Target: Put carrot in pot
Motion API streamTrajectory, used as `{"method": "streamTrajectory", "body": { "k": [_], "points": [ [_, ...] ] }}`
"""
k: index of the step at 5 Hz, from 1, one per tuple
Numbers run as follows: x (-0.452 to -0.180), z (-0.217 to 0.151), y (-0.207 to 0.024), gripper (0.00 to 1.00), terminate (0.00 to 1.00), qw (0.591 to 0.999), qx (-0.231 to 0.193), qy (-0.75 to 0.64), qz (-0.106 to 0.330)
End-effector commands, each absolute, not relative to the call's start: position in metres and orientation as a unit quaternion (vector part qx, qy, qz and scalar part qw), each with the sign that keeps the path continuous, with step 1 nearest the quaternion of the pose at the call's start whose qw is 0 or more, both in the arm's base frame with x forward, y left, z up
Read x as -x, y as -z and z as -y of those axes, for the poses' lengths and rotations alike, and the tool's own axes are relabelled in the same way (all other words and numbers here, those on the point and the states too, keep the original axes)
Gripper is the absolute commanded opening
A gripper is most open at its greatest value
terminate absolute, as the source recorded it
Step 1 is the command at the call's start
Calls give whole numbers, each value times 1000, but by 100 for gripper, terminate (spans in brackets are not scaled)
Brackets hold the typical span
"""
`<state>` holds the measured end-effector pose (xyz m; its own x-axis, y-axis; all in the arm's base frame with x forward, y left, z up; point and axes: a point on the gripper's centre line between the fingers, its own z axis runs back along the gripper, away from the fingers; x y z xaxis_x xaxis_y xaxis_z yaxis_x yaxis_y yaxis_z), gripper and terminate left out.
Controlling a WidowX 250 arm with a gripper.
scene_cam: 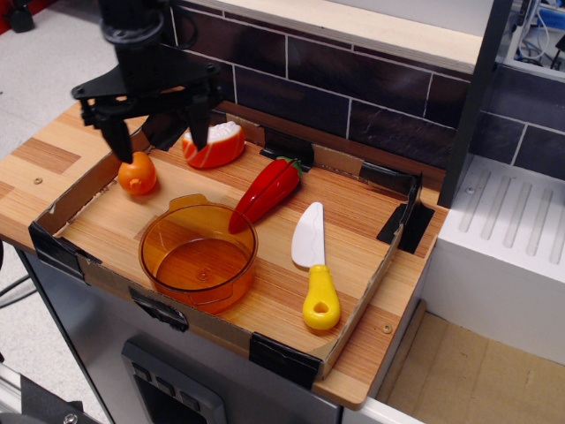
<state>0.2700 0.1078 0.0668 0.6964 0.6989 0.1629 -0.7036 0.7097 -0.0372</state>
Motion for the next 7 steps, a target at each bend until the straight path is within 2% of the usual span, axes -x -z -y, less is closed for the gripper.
{"method": "streamTrajectory", "body": {
  "k": [1, 3, 7],
  "points": [
    [-272, -120, -57, 100, 0, 913, -29, -393, 110],
    [-280, -132, -39, 100, 0, 911, -50, -392, 119],
    [-281, -139, -17, 100, 0, 908, -76, -398, 107]
  ]
}}
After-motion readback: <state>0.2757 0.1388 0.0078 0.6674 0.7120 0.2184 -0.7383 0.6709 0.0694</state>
